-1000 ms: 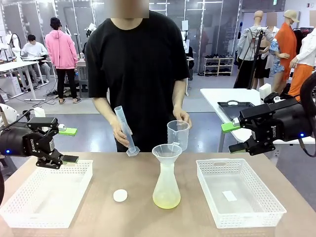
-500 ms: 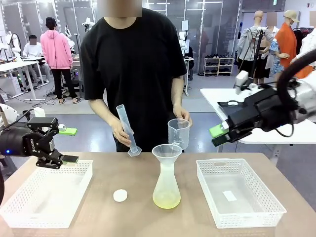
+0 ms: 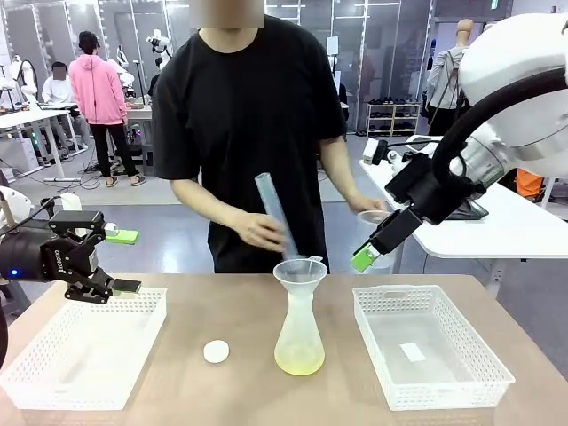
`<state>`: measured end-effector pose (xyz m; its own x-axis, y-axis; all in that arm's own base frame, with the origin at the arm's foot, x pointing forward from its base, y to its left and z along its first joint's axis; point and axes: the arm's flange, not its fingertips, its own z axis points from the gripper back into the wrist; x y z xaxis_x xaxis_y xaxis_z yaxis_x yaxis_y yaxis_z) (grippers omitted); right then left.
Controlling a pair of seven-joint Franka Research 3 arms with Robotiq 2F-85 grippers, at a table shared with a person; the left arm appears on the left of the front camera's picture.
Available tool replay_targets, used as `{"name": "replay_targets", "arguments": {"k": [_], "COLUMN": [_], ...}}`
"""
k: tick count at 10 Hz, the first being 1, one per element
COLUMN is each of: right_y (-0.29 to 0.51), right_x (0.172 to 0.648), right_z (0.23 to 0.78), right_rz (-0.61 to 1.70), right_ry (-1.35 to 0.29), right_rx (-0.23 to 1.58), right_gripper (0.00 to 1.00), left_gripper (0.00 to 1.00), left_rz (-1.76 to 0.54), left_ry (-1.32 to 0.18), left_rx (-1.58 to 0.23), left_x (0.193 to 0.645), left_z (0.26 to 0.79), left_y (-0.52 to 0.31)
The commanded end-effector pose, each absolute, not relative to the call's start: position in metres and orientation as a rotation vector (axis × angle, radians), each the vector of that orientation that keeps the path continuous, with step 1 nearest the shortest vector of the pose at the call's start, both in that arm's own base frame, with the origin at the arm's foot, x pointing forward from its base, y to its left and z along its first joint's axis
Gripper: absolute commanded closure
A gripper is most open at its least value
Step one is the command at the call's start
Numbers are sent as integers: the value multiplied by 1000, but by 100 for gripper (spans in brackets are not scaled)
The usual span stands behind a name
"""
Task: Prepare the solutions needed for the experiment.
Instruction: Once the solution is in the Big flask , pick up the Plastic Funnel and place it back into the right Organizing basket.
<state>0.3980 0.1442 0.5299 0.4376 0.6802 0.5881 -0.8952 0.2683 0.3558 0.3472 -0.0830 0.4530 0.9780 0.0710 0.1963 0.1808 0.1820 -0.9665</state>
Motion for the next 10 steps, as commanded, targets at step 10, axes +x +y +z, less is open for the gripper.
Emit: {"name": "replay_targets", "arguments": {"k": [10], "right_y": [202], "right_x": [418], "right_z": [525], "right_rz": [1295], "right_ry": [-391], "right_rx": [356], "right_gripper": [7], "left_gripper": [0], "left_rz": [-82], "left_ry": [-208], "left_rx": [-1402], "left_x": [347], "left_z": [455], "left_y": [-84]}}
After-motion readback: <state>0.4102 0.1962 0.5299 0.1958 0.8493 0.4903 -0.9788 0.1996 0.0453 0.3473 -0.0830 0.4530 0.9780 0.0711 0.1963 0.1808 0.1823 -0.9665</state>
